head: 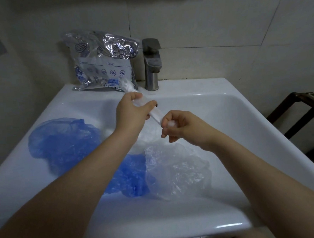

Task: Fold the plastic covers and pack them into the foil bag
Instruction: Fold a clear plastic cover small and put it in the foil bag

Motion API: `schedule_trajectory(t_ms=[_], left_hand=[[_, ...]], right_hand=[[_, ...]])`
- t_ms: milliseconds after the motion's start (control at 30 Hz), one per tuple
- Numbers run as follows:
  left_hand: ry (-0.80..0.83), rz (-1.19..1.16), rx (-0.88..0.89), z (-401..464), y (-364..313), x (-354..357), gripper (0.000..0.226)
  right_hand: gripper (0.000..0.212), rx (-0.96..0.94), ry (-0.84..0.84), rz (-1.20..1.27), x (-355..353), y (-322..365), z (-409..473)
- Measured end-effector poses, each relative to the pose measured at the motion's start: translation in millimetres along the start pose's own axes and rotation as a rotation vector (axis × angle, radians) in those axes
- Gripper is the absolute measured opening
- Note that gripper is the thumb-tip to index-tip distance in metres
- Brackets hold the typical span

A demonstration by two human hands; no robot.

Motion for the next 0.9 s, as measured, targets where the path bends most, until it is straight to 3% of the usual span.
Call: schedule_trajectory(t_ms=[300,467,633,767,900], left_hand=[[0.037,-0.060,-0.014,4,0,0,0.038],[0.111,-0.051,-0.013,-3,0,10,0.040],[0.223,-0.089,-0.012,-14,-2,21,0.040],[0.322,-0.200,-0.129,-22,-3,29,0.040],[0.400,-0.161,-0.135,-26,-5,32,0.050]], right_hand=[[0.026,-0.056,0.186,0.110,3,11,-8],[0.025,-0.028,0.002,0.108,-8,8,-5],[0.010,-0.010,-0.216,0.230,-19,5,-2],[0.009,-0.008,-0.309,0.156,-26,1,0],[0.017,0.018,-0.343,0.172,-30,-2,1]])
Point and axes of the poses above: each hand's wrist, its own z-axis towards the middle knuckle, its own x-axis out of the palm, y = z × x, the point moved 7 cm from there along z, towards the middle knuckle, and after that the axes turned 7 degrees about -y, right-handed, at the moved point
